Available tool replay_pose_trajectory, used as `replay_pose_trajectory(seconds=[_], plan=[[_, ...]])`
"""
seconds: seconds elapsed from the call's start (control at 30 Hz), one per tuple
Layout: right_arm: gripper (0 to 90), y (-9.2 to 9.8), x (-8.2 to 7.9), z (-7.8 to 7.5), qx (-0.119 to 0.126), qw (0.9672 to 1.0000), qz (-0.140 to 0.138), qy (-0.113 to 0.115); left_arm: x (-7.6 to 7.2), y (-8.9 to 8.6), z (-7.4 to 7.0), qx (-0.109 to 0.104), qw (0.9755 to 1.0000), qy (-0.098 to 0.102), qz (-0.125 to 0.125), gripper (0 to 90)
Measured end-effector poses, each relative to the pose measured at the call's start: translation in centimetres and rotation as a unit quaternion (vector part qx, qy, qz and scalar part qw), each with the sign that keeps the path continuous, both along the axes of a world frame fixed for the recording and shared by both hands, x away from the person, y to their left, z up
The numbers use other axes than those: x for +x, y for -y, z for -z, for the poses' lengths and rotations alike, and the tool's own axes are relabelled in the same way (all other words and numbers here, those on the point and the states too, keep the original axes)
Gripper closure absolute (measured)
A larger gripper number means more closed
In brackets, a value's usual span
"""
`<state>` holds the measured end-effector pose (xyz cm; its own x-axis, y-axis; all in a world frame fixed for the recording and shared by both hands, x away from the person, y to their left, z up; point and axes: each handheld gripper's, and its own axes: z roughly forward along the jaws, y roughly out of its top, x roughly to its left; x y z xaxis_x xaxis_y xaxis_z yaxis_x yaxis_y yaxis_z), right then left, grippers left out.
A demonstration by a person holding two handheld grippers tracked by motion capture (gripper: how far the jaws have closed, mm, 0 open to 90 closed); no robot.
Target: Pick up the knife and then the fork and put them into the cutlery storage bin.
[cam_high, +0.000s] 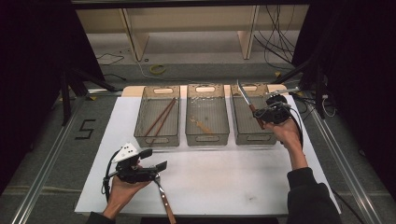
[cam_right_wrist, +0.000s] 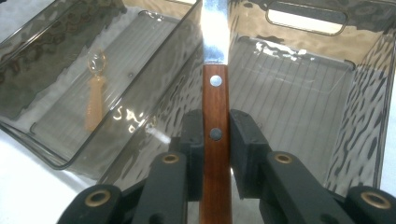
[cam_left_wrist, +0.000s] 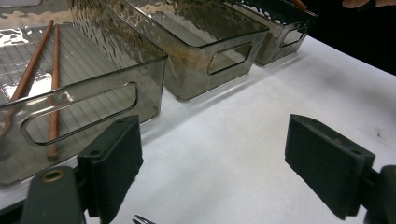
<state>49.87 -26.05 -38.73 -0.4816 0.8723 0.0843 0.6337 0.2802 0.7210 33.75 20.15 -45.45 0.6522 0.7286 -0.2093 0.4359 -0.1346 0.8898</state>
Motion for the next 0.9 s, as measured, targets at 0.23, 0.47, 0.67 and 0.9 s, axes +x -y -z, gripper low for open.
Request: replay_pose_trajectory(seconds=[0.23, 0.47, 0.67, 0.9], plan=[[77.1, -0.1, 0.7, 0.7, -0.003, 0.9998, 0.011, -0.018, 0.0, 0.0, 0.0, 0.001, 1.0, 0.0, 0.001, 18.3], [77.0, -0.1, 1.1, 1.2, -0.006, 0.9992, 0.023, -0.032, 0.0, 0.1, 0.0, 0.001, 1.0, 0.0, 0.001, 18.3], [77.0, -0.3, 1.3, 1.4, -0.012, 0.9986, 0.03, -0.041, 0.0, 0.0, 0.0, 0.001, 1.0, 0.0, 0.002, 18.3], [76.4, -0.5, 1.6, 1.9, -0.018, 0.9981, 0.035, -0.048, 0.0, 0.1, 0.0, 0.001, 1.0, 0.0, 0.001, 18.3]])
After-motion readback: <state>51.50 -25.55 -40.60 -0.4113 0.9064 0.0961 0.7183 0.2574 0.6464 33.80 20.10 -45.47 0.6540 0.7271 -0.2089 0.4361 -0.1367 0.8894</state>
